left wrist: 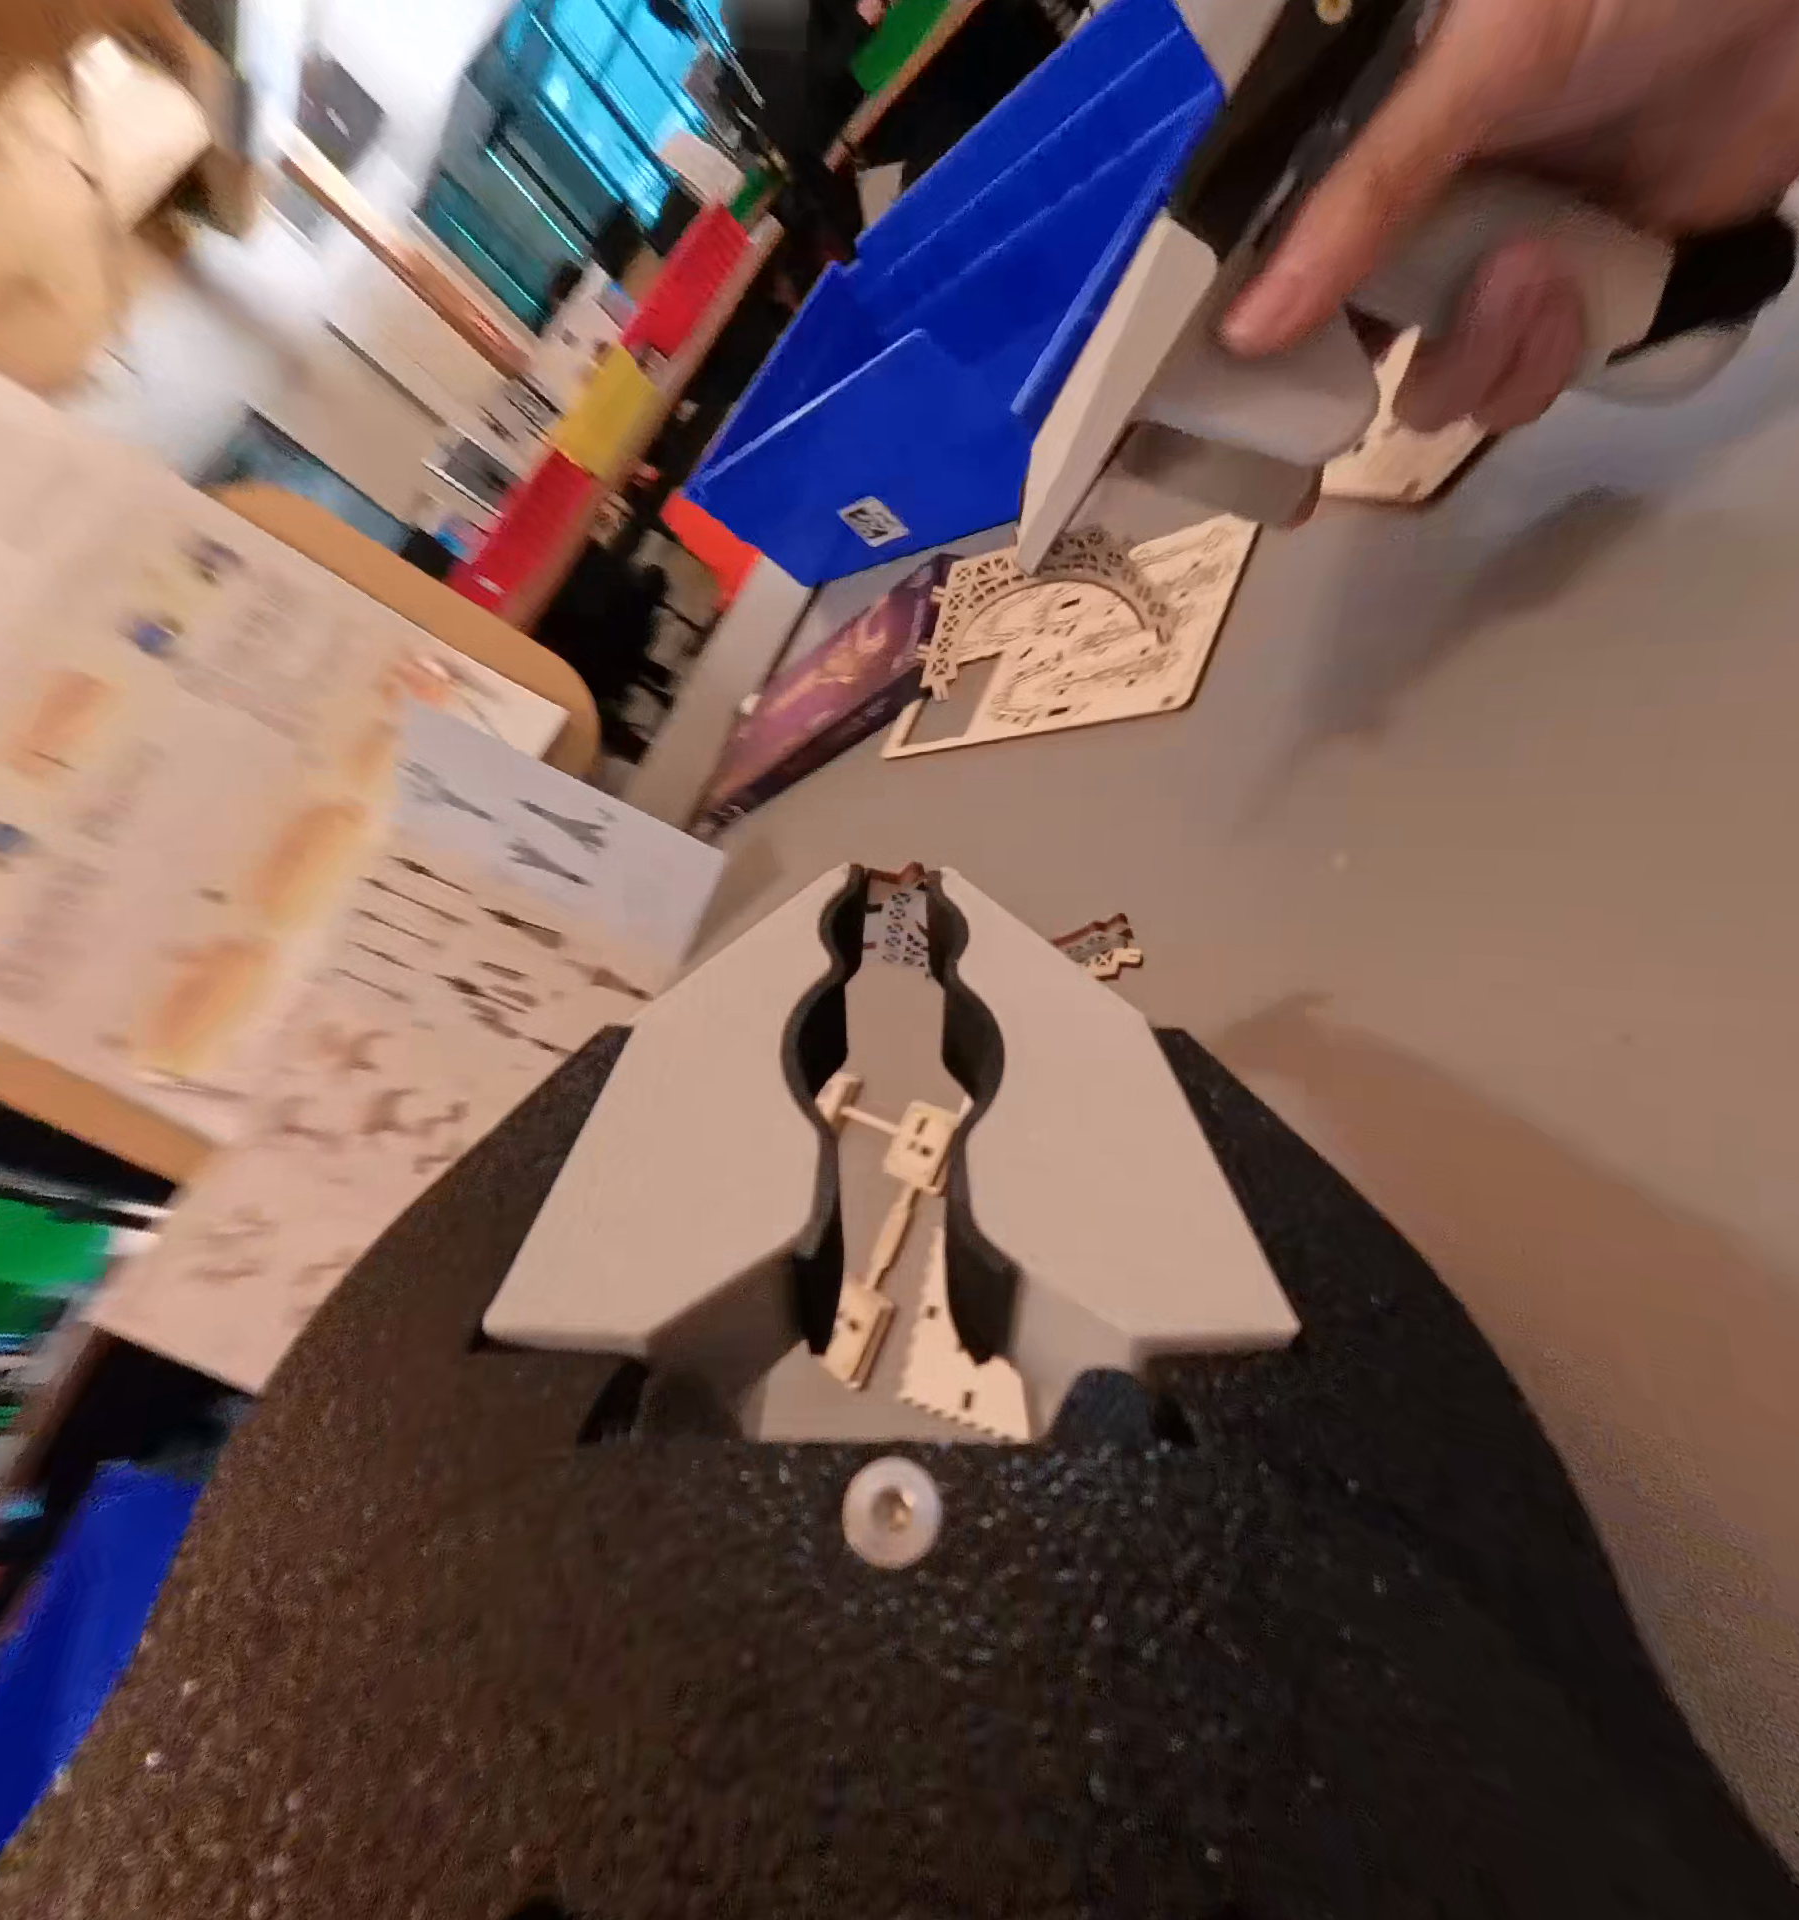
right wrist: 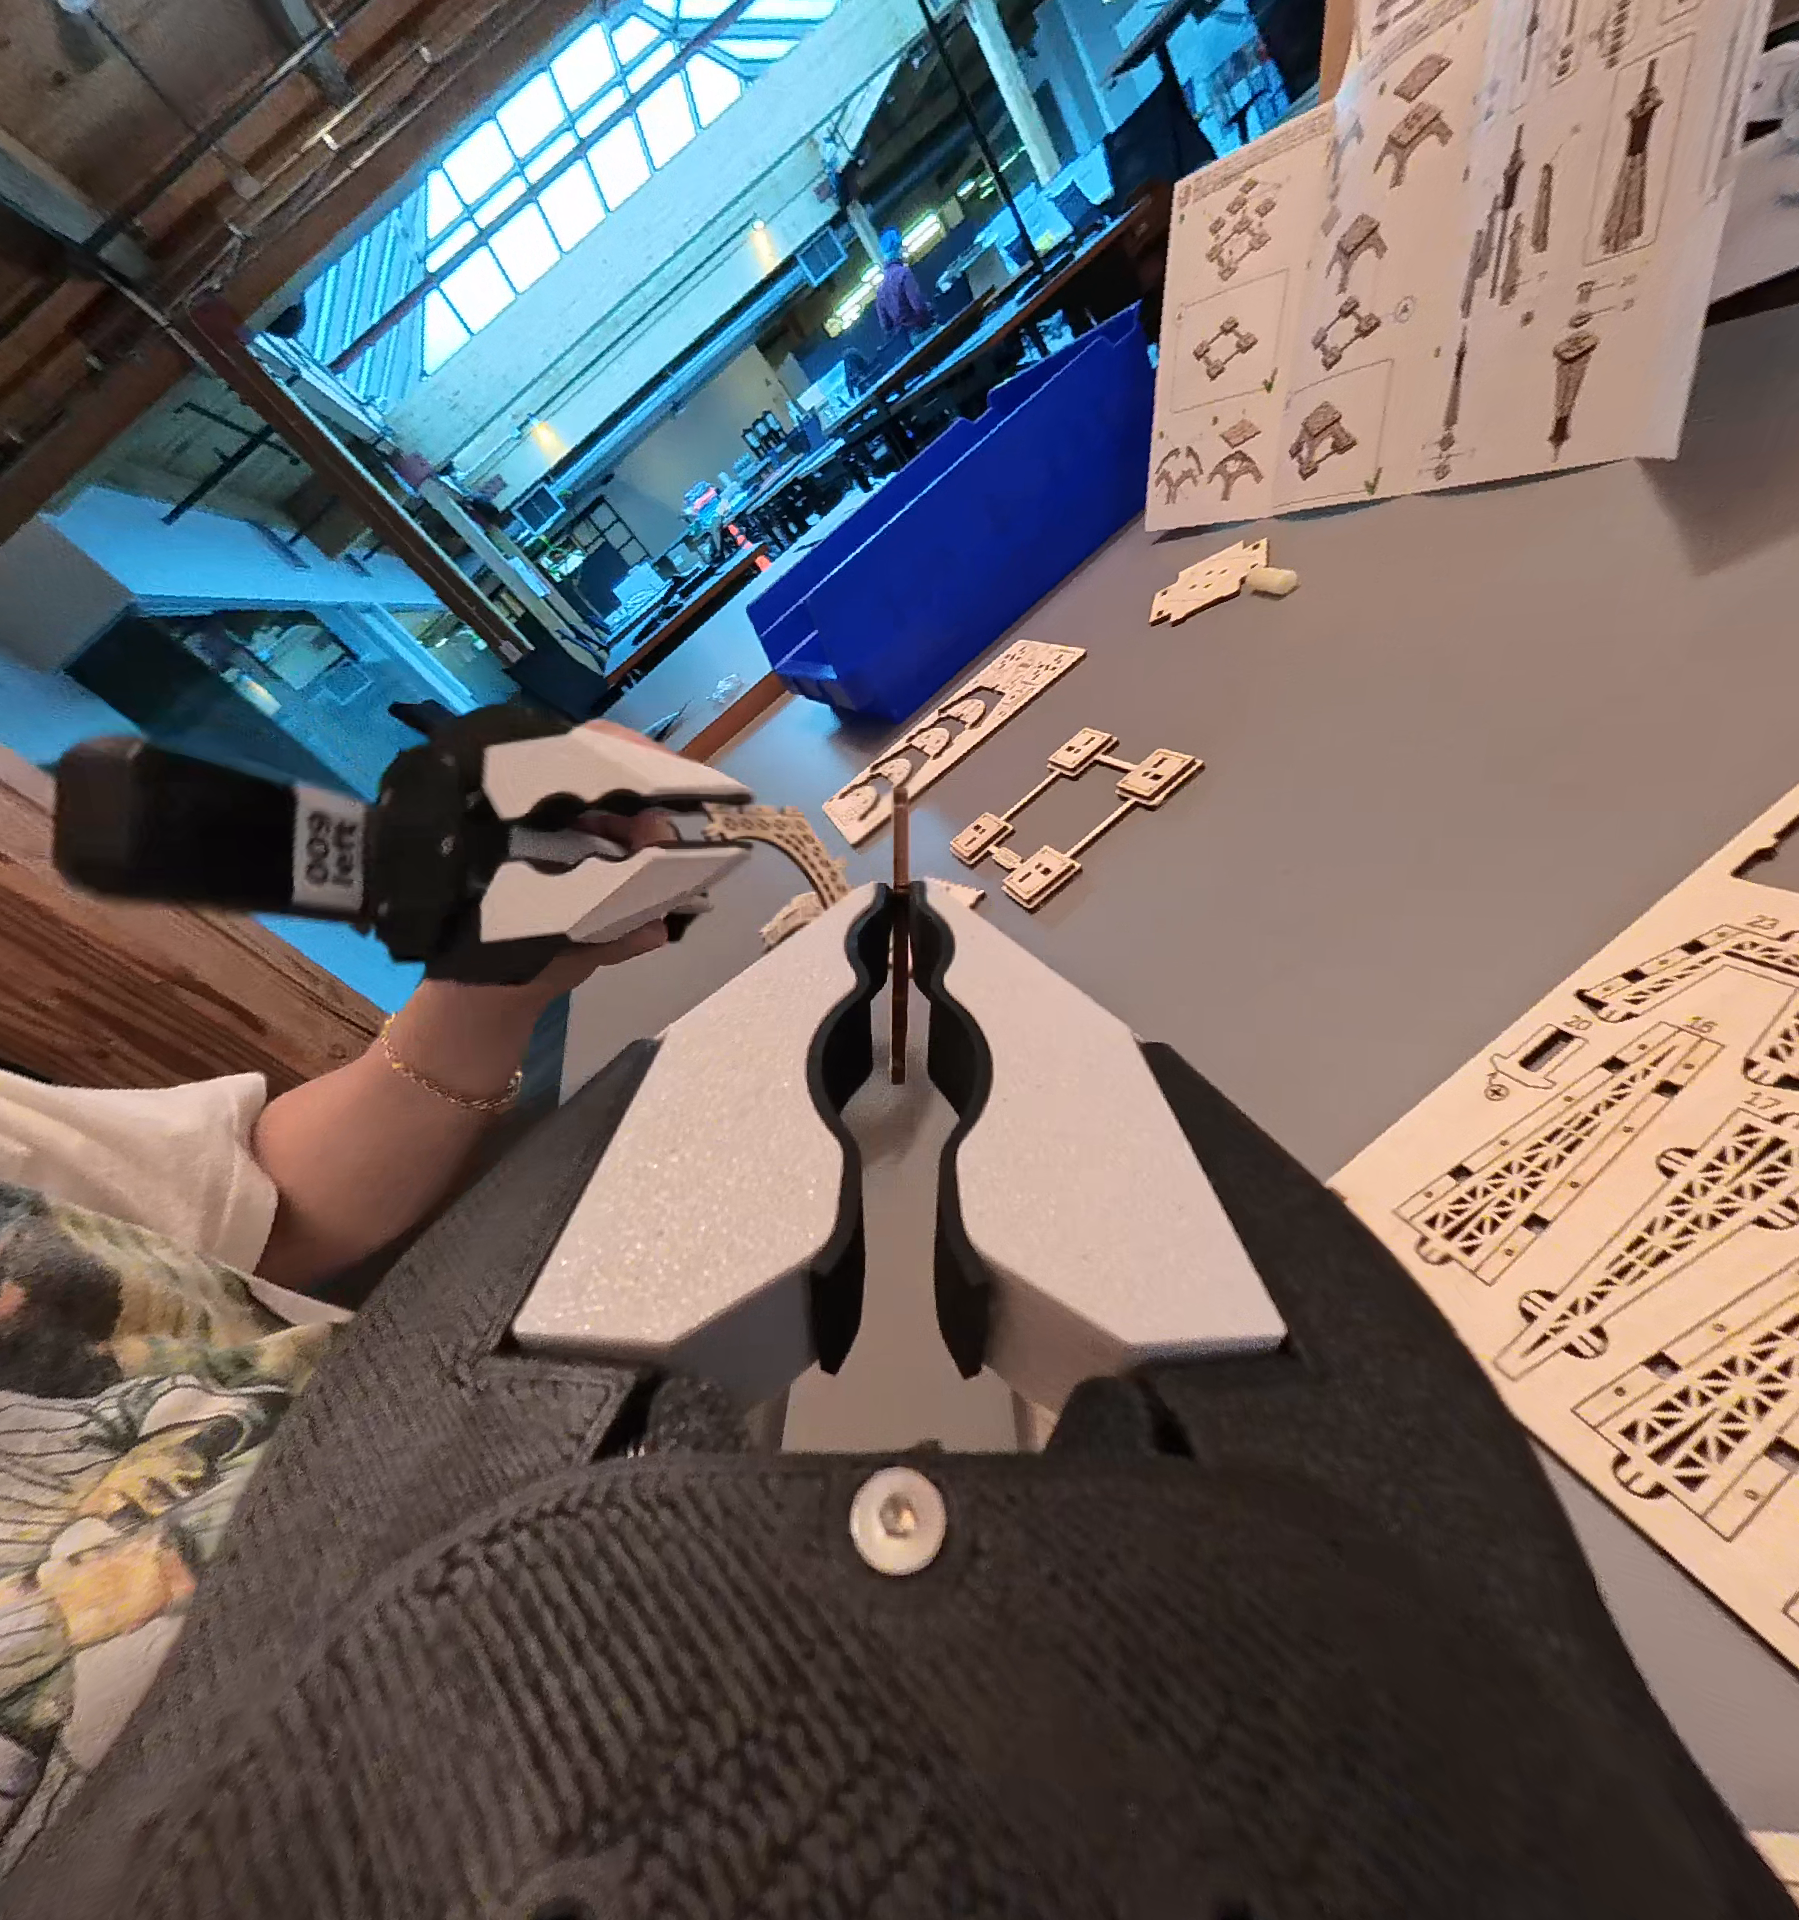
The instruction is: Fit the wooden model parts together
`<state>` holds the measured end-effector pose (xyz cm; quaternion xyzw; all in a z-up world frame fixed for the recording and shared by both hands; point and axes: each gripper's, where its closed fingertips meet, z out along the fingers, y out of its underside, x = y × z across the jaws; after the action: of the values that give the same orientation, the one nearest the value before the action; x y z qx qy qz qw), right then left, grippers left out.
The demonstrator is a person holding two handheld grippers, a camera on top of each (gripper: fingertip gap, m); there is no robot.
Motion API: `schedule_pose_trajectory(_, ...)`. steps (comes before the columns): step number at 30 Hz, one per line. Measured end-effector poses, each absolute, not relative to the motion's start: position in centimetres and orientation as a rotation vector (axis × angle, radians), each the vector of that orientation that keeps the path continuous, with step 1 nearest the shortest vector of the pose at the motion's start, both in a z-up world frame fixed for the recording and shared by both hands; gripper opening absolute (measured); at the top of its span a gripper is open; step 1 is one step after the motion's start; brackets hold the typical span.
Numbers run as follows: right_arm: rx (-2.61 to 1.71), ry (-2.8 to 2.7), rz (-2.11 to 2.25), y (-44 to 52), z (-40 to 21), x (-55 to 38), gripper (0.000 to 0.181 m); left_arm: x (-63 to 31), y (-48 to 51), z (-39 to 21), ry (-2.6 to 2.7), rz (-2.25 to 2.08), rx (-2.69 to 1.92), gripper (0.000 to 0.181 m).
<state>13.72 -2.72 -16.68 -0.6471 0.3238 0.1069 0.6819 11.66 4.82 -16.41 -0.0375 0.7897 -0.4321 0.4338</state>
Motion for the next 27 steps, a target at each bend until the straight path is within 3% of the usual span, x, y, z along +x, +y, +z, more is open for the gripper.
schedule_pose_trajectory(27, -1.504, 0.731, 0.258, -0.7, -18.8, 13.6, 0.001, 5.4, 6.6, -20.8, 1.601, -0.669, 0.488, 0.014)
